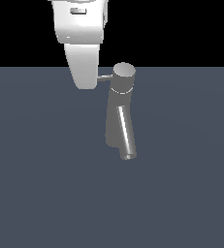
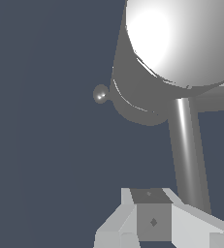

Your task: Turn on the faucet by rotating a designated handle.

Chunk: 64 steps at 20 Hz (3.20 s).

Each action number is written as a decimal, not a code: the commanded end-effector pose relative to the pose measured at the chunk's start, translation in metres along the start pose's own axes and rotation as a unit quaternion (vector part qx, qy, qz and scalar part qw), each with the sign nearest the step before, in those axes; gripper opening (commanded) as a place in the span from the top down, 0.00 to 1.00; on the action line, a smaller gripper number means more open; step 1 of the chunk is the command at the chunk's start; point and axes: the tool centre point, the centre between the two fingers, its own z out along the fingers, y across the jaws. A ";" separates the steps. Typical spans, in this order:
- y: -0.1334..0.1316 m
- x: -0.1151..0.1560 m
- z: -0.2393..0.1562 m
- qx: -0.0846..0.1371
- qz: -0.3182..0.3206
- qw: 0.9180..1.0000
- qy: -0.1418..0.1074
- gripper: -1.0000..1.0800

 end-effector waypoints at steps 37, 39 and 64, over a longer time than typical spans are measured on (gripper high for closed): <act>0.054 0.011 -0.001 -0.001 -0.003 1.000 -0.001 1.00; 0.056 0.013 -0.001 -0.001 -0.002 1.000 -0.001 1.00; 0.078 0.030 0.000 -0.003 -0.001 1.000 0.000 1.00</act>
